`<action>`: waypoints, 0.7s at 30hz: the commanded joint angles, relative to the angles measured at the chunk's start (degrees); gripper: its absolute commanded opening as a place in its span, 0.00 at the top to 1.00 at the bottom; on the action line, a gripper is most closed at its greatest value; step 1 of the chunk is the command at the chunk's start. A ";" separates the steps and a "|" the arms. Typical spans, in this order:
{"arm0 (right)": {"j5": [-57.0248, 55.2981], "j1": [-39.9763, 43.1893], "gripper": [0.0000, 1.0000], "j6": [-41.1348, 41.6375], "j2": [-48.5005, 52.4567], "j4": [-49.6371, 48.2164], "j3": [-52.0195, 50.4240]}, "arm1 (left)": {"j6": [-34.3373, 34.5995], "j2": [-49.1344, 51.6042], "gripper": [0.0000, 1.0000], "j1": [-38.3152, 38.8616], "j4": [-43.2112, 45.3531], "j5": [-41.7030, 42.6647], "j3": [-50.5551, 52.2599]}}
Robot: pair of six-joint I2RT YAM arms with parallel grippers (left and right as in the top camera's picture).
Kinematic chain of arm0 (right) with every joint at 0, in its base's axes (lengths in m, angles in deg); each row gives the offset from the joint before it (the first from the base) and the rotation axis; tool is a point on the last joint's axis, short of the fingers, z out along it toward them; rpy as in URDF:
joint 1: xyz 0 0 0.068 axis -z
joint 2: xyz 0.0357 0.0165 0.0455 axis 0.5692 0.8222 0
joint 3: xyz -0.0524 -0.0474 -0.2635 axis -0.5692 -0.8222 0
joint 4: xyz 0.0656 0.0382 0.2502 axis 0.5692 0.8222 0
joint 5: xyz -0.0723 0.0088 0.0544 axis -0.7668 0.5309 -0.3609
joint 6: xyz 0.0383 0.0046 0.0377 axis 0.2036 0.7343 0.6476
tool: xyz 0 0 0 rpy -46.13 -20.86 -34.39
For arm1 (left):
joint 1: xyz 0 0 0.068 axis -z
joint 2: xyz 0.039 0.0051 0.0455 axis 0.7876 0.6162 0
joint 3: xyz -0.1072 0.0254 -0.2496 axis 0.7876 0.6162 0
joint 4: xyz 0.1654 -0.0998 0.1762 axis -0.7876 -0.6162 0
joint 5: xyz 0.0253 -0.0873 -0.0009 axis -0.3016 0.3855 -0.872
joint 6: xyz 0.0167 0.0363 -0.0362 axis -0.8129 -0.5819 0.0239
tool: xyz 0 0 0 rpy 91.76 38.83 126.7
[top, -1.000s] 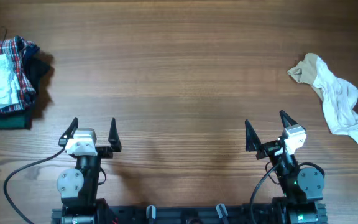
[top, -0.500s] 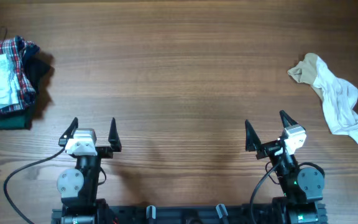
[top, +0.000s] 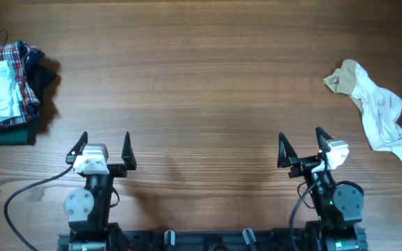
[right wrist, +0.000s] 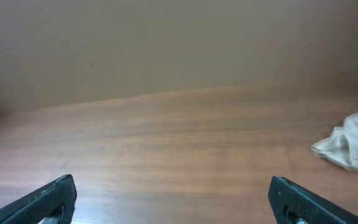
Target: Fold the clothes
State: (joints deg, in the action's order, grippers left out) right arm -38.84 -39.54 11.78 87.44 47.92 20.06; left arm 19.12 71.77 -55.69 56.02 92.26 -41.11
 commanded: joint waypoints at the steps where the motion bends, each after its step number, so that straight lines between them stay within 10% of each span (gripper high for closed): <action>1: -7.80 -0.17 0.00 2.75 1.07 5.53 13.49 | -1.09 -0.42 0.00 -0.31 -0.07 0.90 0.37; 15: -18.75 1.49 0.00 -7.72 52.06 37.16 71.63 | -1.09 -0.42 0.00 -0.31 -0.07 0.90 0.37; 21: -5.22 12.66 0.00 -9.22 73.88 47.65 86.47 | -1.09 -0.42 0.00 -0.31 -0.07 0.90 0.37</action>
State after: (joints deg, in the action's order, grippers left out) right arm -51.45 -31.01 4.02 156.07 94.82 103.84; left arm 19.12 71.77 -55.69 56.02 92.26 -41.11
